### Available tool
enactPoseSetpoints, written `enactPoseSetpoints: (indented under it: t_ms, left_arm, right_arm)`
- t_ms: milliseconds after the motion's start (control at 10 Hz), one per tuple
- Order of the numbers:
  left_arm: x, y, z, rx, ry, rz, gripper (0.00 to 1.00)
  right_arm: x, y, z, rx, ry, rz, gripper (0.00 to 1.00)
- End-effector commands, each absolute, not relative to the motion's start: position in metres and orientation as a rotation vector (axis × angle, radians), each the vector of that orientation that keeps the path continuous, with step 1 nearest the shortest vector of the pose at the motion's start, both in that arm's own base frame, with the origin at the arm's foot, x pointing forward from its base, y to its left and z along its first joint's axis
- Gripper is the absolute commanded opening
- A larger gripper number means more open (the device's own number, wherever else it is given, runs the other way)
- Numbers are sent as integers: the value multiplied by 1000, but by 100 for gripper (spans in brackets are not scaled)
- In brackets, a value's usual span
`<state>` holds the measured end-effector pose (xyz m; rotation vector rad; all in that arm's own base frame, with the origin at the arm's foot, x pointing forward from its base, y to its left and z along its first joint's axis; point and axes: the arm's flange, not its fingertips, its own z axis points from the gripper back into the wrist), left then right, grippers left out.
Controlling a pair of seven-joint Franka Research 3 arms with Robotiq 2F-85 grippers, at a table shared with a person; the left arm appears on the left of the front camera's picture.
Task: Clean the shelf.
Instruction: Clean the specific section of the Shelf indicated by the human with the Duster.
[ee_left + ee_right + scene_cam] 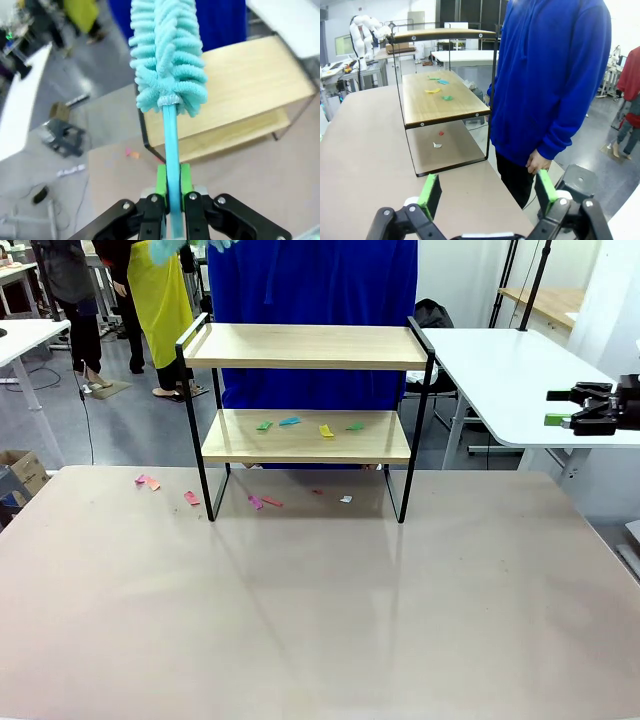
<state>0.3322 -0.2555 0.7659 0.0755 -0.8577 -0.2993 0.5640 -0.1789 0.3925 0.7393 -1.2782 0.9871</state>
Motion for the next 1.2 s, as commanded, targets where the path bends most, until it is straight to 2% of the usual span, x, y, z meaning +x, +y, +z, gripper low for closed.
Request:
enactPoseSetpoints:
  t_ms: [0,200,400,500,800,1100]
  left_arm:
    - [309,-208,744,-98,-807,-521,13]
    - [290,-188,751,-195,-797,-653,13]
    - [278,-174,738,-245,-764,-976,13]
    - [276,-169,729,-255,-740,-1050,13]
    - [266,-174,690,-137,-636,-1318,13]
    - [257,-185,646,-86,-458,-1509,13]
  right_arm:
    - [565,-177,396,738,-1282,993,100]
    - [565,-177,396,738,-1282,993,100]
    - [565,-177,396,738,-1282,993,100]
    - [565,-177,396,738,-1282,993,100]
    - [565,-177,396,738,-1282,993,100]
    - [565,-177,396,738,-1282,993,100]
